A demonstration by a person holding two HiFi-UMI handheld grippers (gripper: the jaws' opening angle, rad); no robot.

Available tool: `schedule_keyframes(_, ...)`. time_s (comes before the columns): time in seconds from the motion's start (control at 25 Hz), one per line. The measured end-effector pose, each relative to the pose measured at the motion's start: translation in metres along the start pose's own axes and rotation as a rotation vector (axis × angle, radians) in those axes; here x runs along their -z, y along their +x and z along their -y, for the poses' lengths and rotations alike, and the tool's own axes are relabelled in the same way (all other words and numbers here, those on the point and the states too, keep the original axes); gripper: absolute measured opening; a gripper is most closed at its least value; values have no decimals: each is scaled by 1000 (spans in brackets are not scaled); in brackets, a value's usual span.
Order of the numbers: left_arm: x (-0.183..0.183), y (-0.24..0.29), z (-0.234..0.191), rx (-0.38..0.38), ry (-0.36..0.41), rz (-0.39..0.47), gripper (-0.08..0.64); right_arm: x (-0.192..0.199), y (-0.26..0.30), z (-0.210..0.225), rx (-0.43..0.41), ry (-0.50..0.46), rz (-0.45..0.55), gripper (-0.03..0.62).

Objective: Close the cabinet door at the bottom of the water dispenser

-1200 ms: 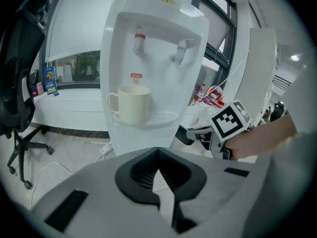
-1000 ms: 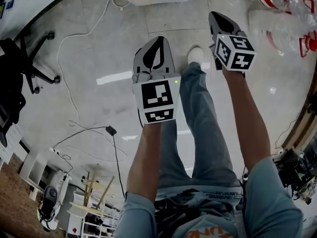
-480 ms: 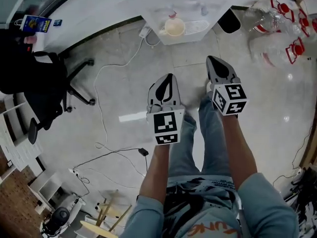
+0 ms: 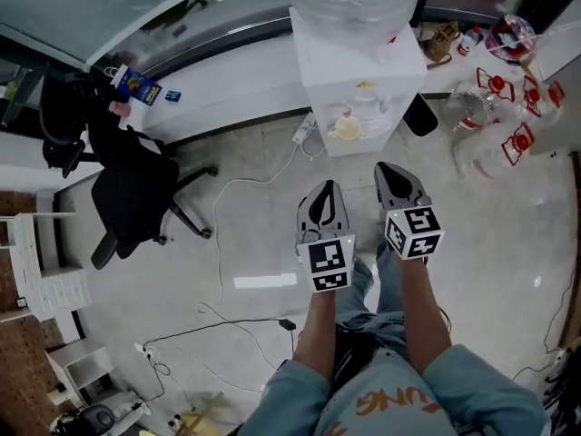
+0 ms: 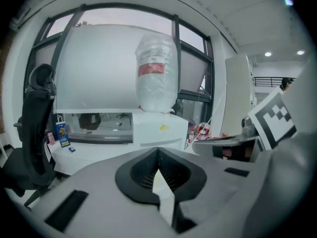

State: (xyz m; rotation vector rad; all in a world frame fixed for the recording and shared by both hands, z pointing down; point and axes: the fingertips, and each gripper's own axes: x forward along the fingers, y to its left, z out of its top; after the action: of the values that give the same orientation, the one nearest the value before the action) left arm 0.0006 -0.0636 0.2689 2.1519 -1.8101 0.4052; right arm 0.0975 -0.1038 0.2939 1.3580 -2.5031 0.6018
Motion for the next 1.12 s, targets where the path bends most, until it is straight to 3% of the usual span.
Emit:
schedule_keyframes(0.24, -61, -30, -21, -47, -34, 125, 8, -63, -29, -39, -31, -157, 95, 29)
schedule_keyframes(0.48, -119, -55, -30, -45, 17, 245, 8, -114, -46, -63, -42, -327, 161, 29)
schedule_keyframes(0.72, -174, -64, -35, -39, 52, 362, 8, -169, -51, -81, -68, -378, 259, 29)
schedule_keyframes(0.92, -193, -74, -35, -29, 65, 399, 8, -186, -61, -90, -39, -445, 282, 29)
schedule_keyframes(1.12, -201, -76, -35, -26, 78, 411, 8, -196, -62, -85, -14, -426, 296, 29)
